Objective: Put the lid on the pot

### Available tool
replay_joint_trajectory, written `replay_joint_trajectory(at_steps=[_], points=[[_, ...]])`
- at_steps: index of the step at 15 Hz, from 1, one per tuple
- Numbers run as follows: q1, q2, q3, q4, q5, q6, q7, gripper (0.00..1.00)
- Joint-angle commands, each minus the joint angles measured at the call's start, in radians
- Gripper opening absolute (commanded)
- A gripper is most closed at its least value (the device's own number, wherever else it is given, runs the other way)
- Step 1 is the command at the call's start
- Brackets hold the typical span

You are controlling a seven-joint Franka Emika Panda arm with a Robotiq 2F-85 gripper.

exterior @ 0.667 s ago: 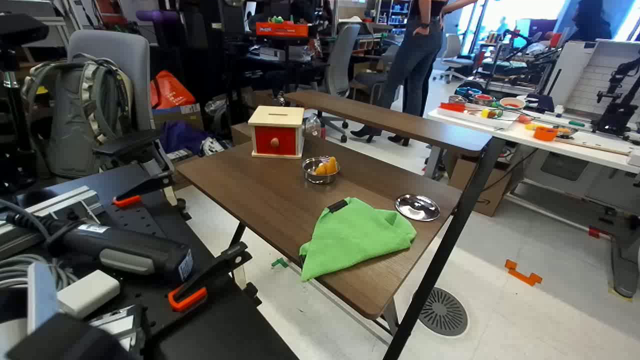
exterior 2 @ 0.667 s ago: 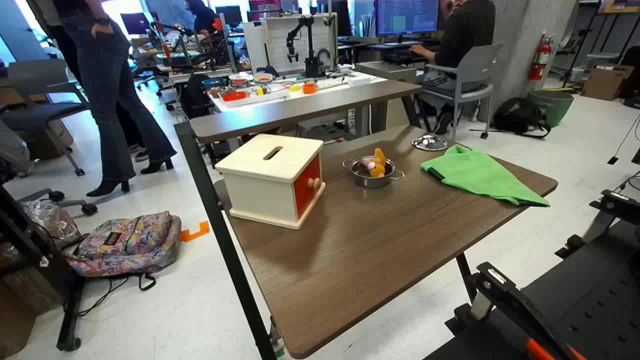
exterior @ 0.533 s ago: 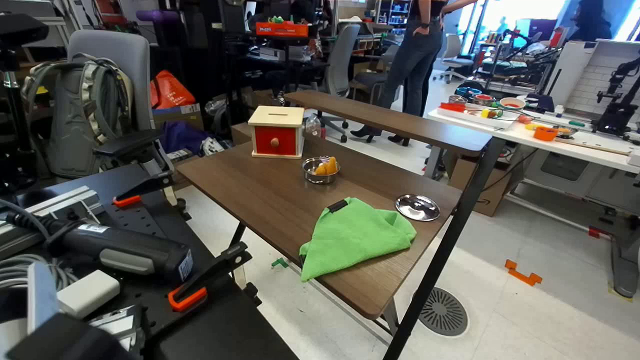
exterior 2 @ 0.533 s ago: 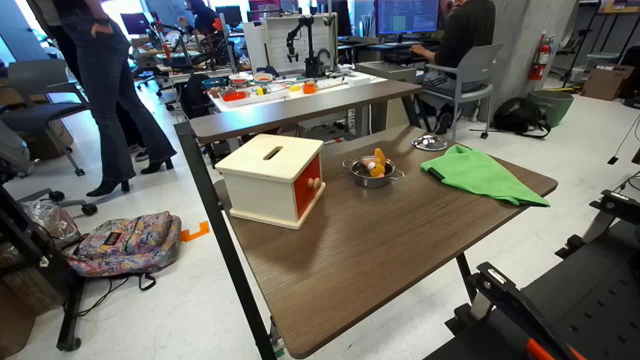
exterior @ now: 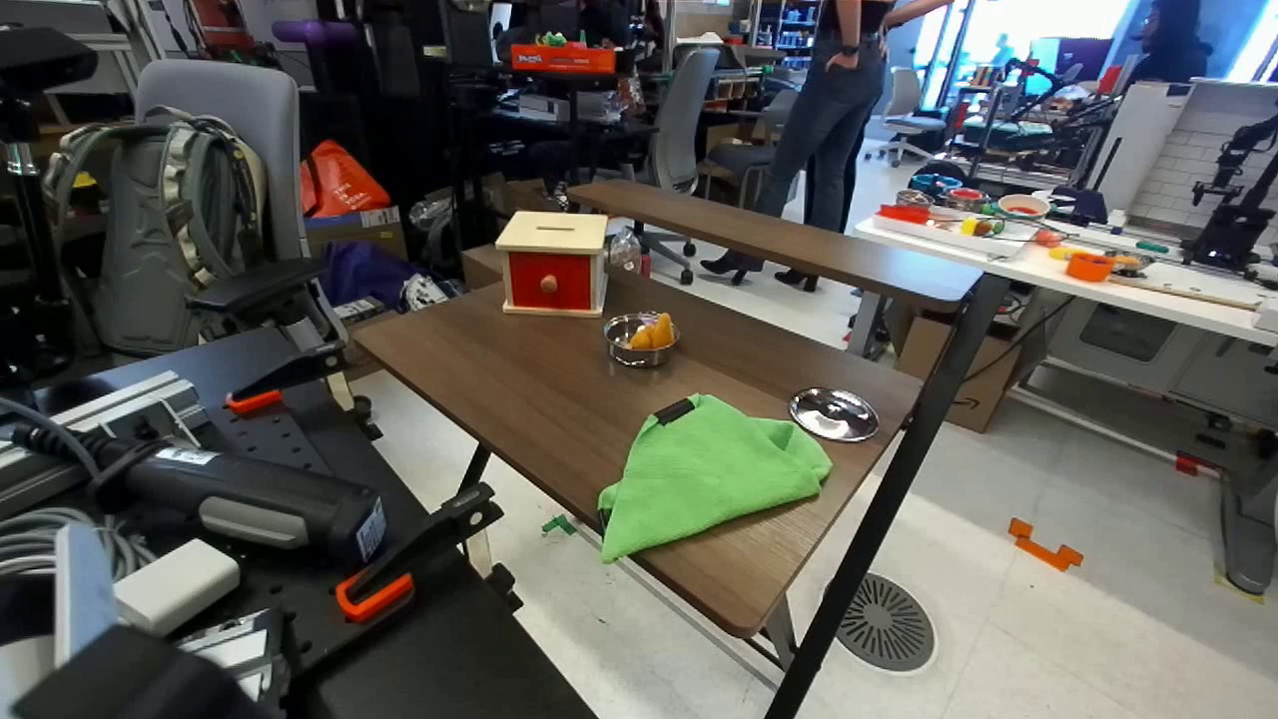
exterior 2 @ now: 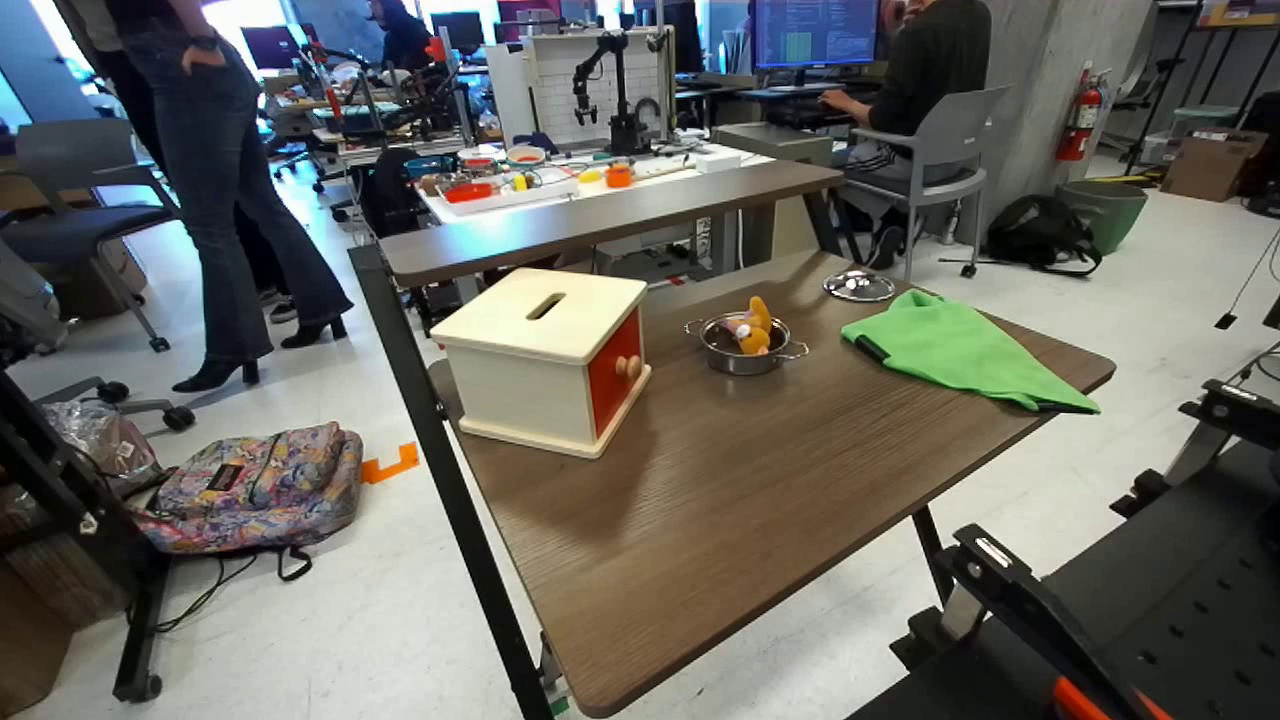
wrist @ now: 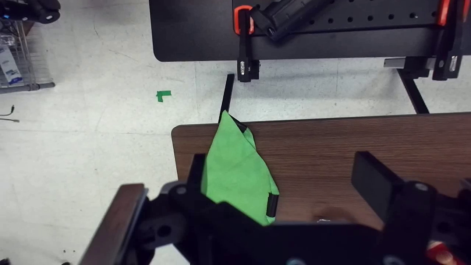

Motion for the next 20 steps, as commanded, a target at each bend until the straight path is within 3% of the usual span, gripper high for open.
replay_joint_trajectory(at_steps=[1,7,12,16,20], points=[[-0.031,0.08,-0.028,0.033,-0.047,0.118,0.075,1.0],[-0.099,0.354,-0.09,0.208,-0.104,0.32,0.228,1.0],[-0.076,0.639,-0.187,0.43,-0.098,0.362,0.329,1.0],[-0.04,0.841,-0.245,0.598,-0.059,0.386,0.366,1.0],[-0.029,1.002,-0.239,0.763,0.071,0.388,0.365,1.0]])
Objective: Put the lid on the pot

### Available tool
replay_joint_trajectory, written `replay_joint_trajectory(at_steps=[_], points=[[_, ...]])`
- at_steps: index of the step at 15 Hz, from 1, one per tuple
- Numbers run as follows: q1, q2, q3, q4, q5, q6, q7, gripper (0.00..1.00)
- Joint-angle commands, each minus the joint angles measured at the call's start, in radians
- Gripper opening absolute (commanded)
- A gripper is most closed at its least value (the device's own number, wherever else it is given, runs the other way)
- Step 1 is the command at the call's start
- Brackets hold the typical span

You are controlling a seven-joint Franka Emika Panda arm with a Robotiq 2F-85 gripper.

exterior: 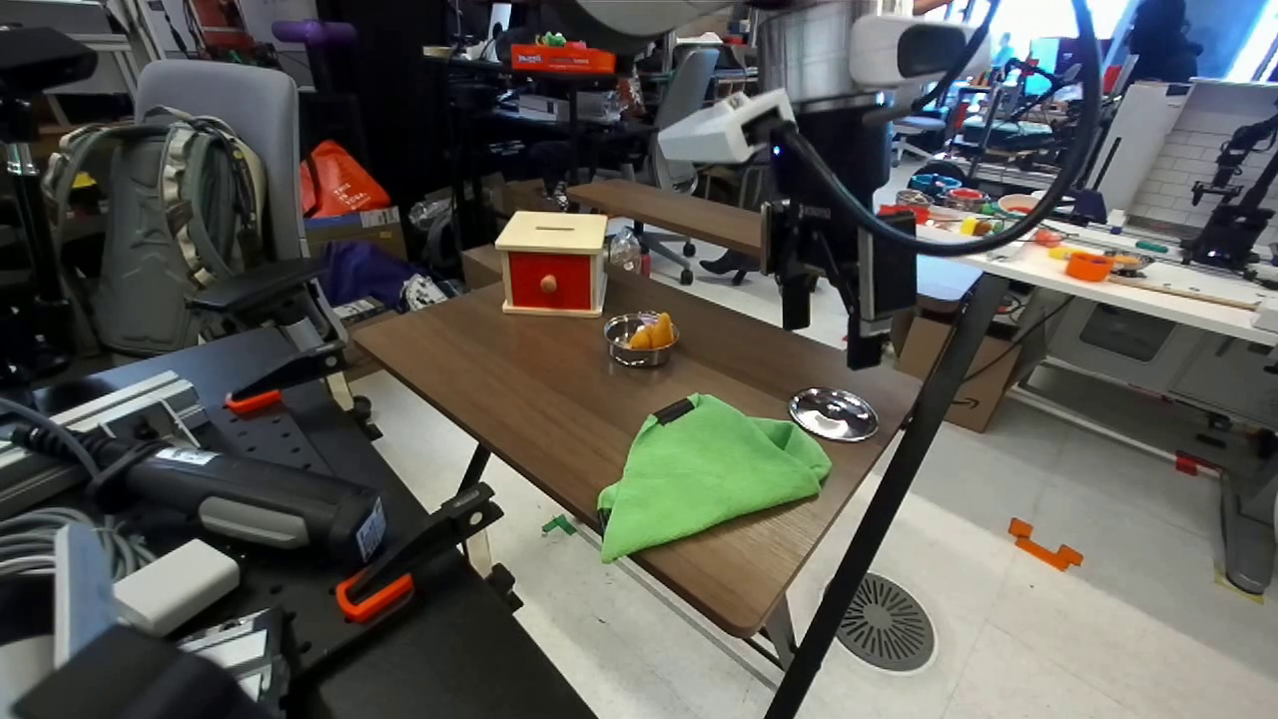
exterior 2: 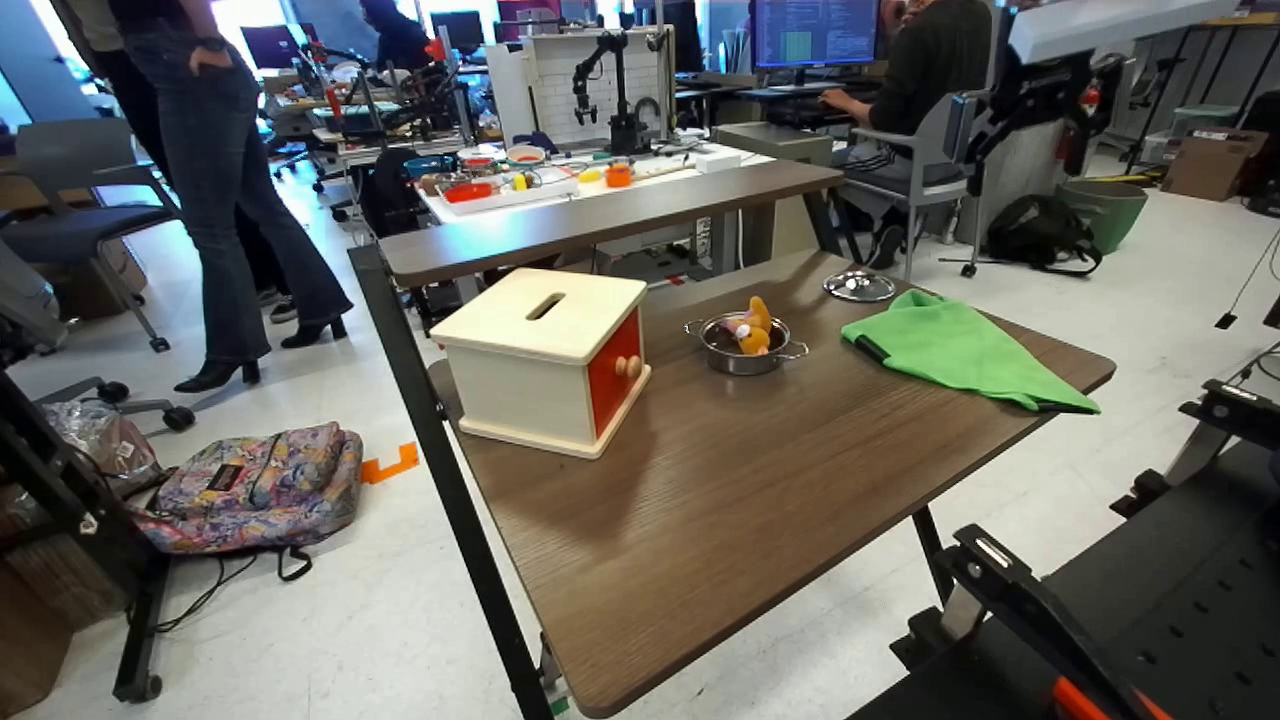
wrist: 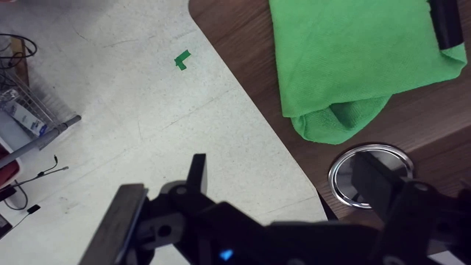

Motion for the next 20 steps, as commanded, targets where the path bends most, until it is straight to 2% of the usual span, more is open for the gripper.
replay_joint_trajectory(at_steps=[1,11,20], points=[[0.027,0.154,-0.008,0.181,0.123,0.001,0.006,1.0],[0.019,0.463,-0.009,0.551,0.341,-0.005,0.064,1.0],[0.001,0.657,-0.015,0.783,0.412,-0.048,0.153,1.0]])
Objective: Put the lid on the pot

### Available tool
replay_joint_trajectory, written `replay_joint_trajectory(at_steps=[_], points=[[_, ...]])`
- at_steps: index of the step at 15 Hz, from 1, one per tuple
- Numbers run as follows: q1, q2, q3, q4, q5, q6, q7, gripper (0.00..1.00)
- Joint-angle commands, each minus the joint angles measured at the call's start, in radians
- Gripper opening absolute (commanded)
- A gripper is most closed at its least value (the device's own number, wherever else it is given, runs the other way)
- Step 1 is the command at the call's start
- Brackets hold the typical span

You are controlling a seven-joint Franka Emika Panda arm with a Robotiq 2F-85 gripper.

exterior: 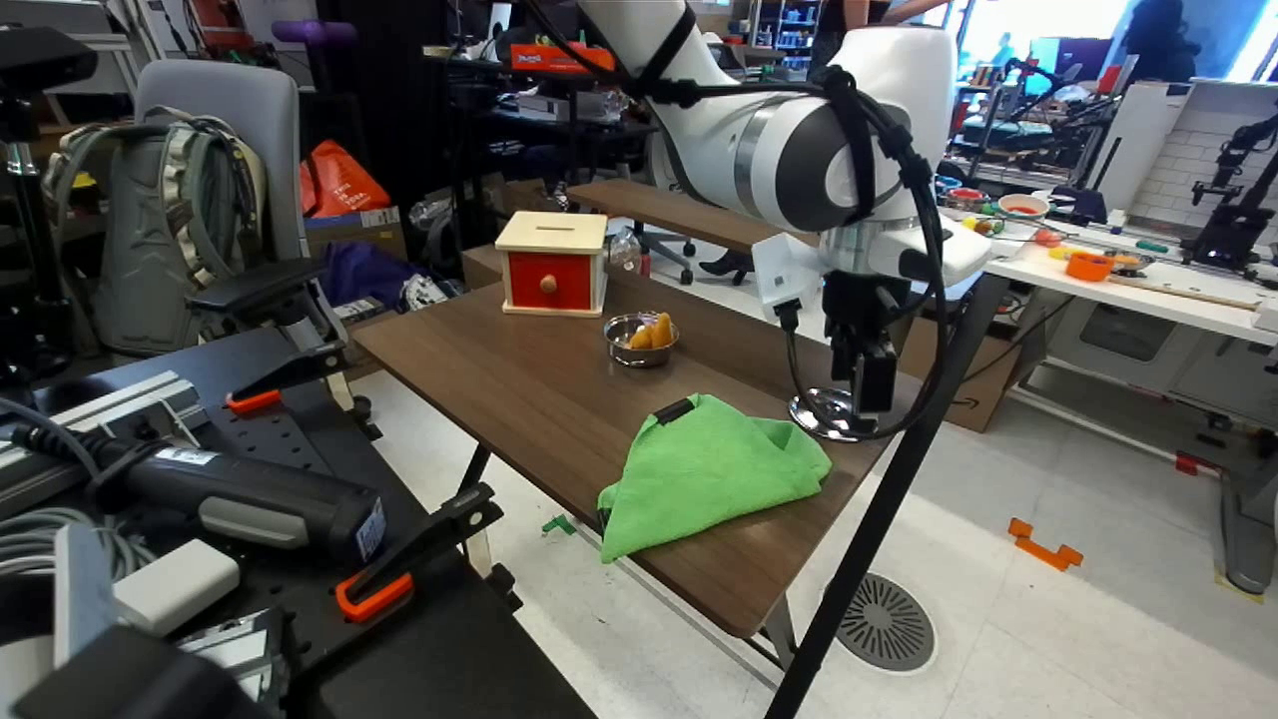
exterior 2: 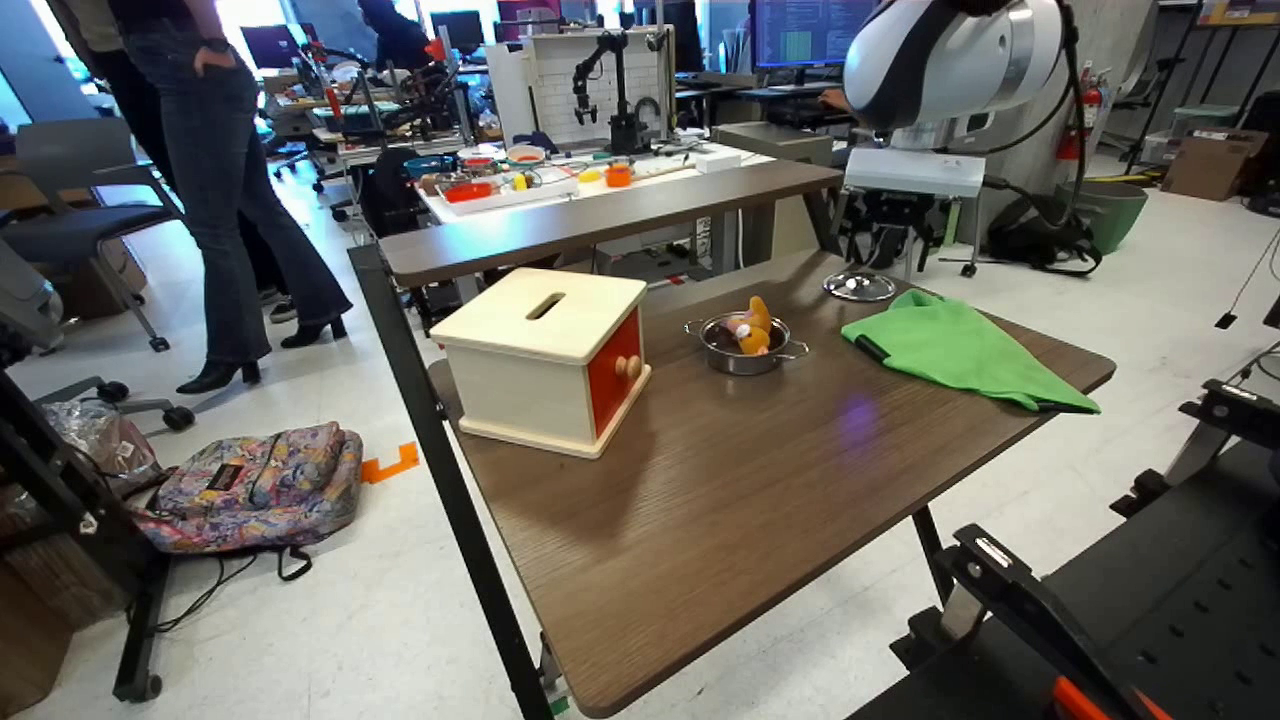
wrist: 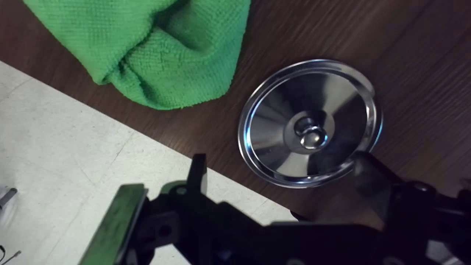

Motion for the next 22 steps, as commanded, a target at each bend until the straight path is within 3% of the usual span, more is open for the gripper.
replay_joint_trajectory(at_steps=[1,2,4,13,17,18,19,22], points=[[-0.01,0.084,-0.004,0.133,0.031,-0.055,0.031,0.99],[-0.012,0.096,-0.002,0.149,0.03,-0.061,0.037,0.74],[-0.014,0.111,0.003,0.176,0.026,-0.079,0.039,0.69],[-0.019,0.134,0.003,0.244,0.019,-0.129,0.052,0.01],[-0.026,0.123,0.005,0.24,0.019,-0.154,0.05,0.0],[-0.028,0.119,0.006,0.238,0.019,-0.162,0.046,0.26],[-0.029,0.113,0.009,0.233,0.019,-0.165,0.043,0.28],[-0.034,0.109,0.016,0.231,0.024,-0.164,0.038,0.48]])
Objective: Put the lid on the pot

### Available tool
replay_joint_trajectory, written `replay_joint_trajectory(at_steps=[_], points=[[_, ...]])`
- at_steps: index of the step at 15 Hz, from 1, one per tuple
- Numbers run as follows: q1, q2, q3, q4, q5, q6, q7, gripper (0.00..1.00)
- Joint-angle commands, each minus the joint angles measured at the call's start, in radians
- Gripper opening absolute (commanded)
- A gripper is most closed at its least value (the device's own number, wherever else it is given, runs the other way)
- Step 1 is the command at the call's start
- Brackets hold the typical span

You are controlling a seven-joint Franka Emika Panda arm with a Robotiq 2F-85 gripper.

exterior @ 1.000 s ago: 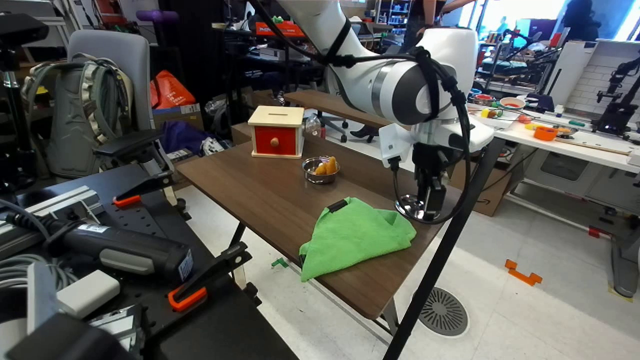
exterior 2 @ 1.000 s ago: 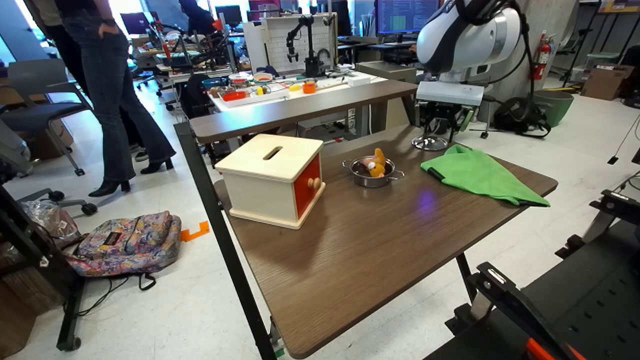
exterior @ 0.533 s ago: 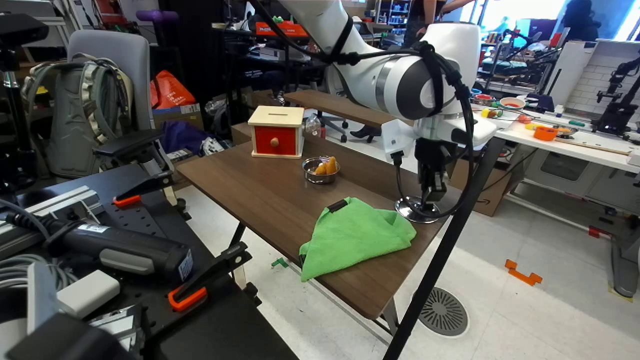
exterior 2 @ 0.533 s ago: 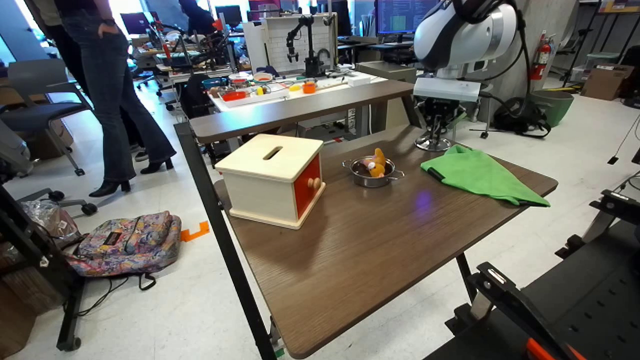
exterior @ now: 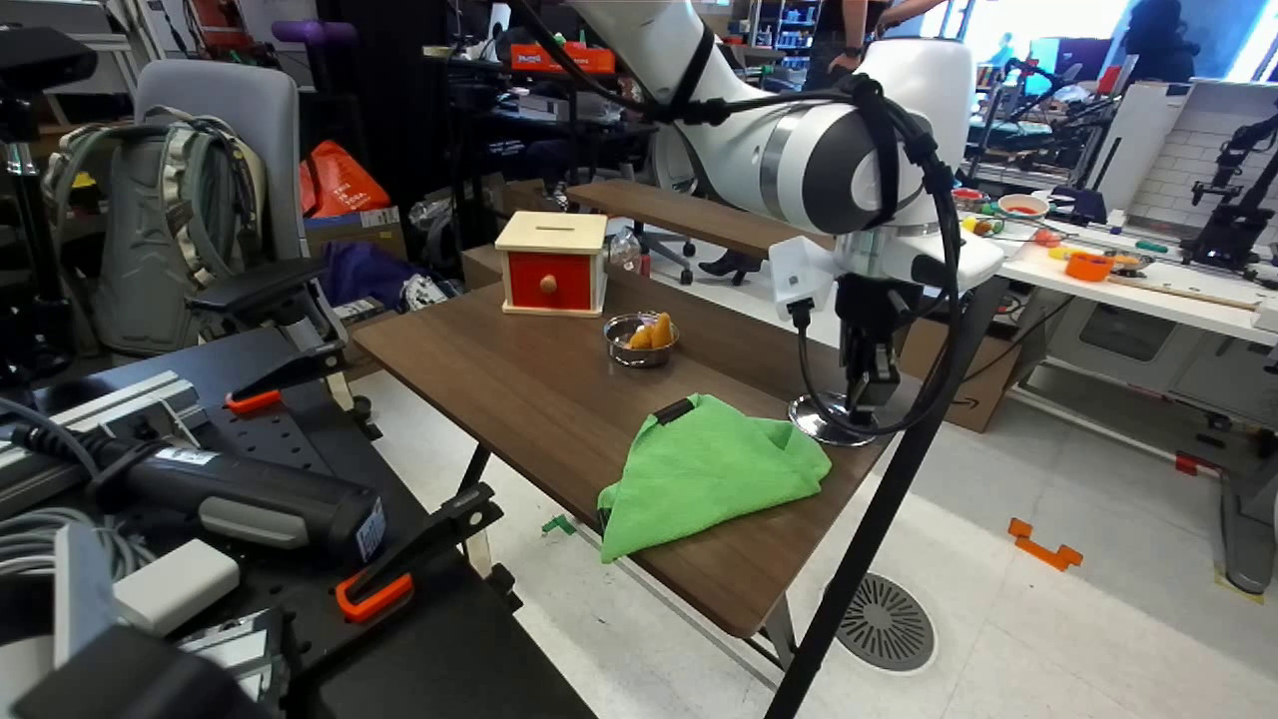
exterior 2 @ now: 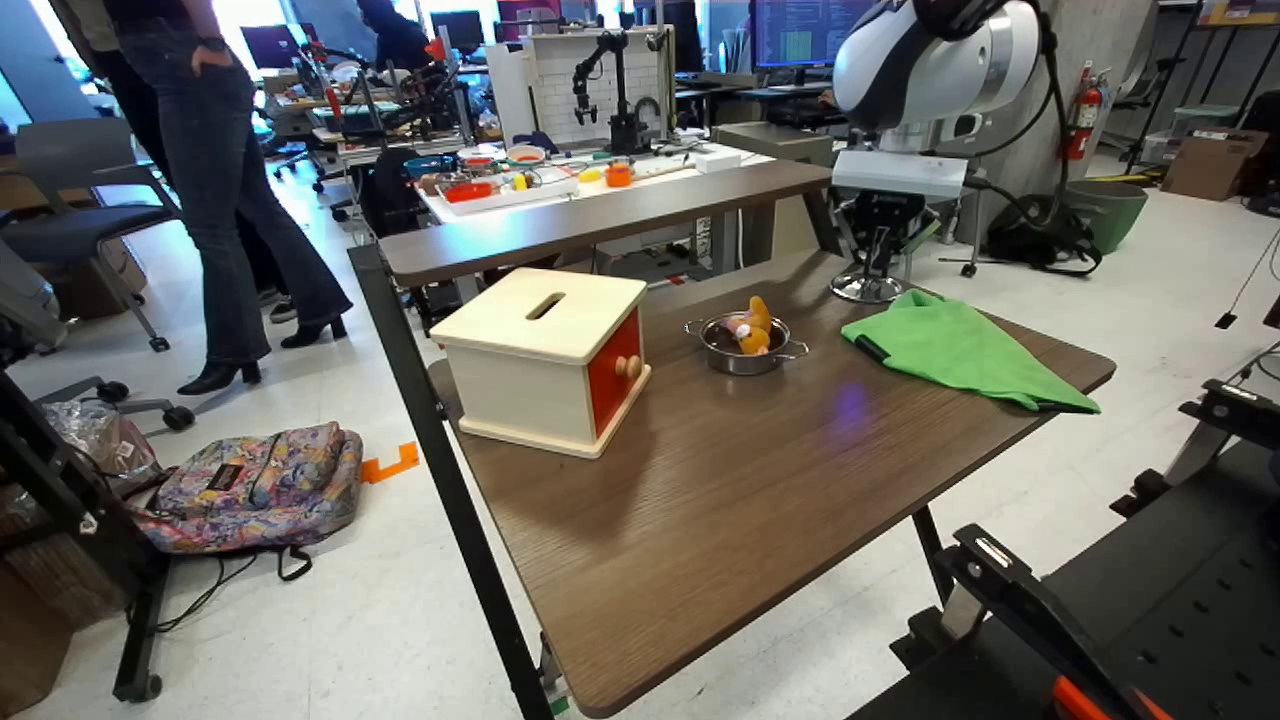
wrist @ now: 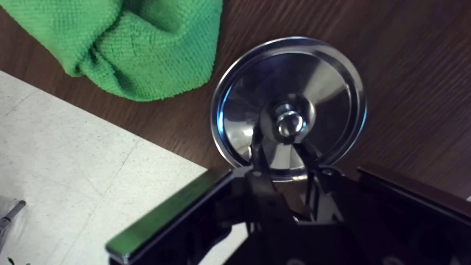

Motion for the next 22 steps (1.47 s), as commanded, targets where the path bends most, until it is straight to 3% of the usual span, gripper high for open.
replay_joint_trajectory(at_steps=[1,7,12,13,14,22], points=[[-0.016,0.002,0.017,0.03,0.024,-0.036,-0.013,0.55],[-0.018,0.0,0.04,0.027,0.034,-0.033,-0.021,0.98],[-0.023,0.005,0.05,0.031,0.041,-0.042,-0.022,1.0],[-0.025,0.007,0.05,0.032,0.044,-0.046,-0.022,0.75],[-0.026,0.007,0.05,0.032,0.045,-0.05,-0.023,0.74],[-0.031,0.008,0.051,0.032,0.045,-0.065,-0.024,0.12]])
